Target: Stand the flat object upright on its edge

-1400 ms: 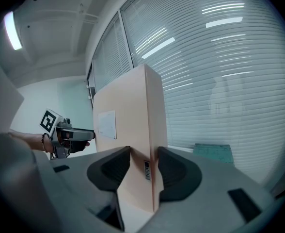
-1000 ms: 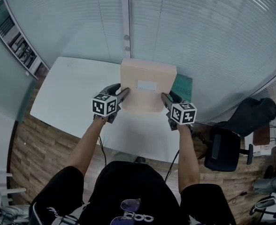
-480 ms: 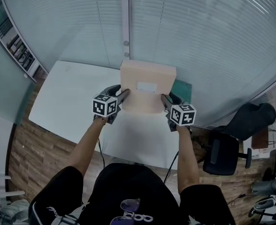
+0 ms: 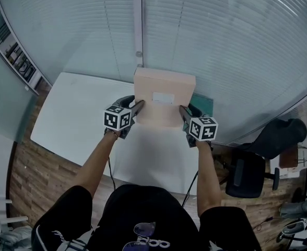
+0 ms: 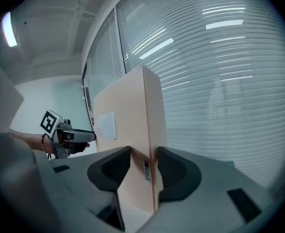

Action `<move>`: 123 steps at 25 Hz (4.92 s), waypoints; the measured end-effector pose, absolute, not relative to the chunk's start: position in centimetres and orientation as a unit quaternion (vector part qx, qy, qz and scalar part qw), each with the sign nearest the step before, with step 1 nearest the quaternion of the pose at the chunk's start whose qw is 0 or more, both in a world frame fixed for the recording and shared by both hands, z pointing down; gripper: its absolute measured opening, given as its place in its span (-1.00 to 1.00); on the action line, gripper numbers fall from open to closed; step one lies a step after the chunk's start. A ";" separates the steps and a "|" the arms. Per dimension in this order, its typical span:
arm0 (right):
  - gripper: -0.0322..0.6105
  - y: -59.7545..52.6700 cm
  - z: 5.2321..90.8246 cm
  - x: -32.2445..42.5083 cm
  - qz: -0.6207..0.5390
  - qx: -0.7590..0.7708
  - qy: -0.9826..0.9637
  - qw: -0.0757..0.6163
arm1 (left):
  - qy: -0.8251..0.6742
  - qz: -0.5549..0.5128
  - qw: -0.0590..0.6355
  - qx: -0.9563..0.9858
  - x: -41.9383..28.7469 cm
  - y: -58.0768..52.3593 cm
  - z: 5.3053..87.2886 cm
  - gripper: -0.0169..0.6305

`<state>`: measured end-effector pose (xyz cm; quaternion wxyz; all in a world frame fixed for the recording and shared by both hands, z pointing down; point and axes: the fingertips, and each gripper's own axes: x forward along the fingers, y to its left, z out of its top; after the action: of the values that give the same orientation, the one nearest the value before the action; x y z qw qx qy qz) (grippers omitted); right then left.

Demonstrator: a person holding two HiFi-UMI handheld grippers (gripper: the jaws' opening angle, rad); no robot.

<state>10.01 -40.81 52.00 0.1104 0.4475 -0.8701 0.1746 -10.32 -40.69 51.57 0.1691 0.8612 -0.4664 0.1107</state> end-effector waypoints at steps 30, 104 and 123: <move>-0.31 -49.8 52.4 10.7 0.186 0.469 -0.858 0.098 | -0.451 0.122 0.168 0.868 -9.7 -50.6 51.7 -0.28; -0.34 -53.4 57.5 13.0 0.212 0.509 -0.823 0.135 | -0.464 0.152 0.187 0.852 -8.5 -54.9 55.9 -0.28; -0.68 -46.1 54.2 10.9 0.172 0.501 -0.838 0.134 | -0.460 0.141 0.156 0.863 -8.6 -46.5 52.2 -0.32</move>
<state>10.89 -46.06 54.17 0.1336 0.5005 -0.8379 0.1718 -8.64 -46.54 52.17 0.1557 0.8626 -0.4601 0.1413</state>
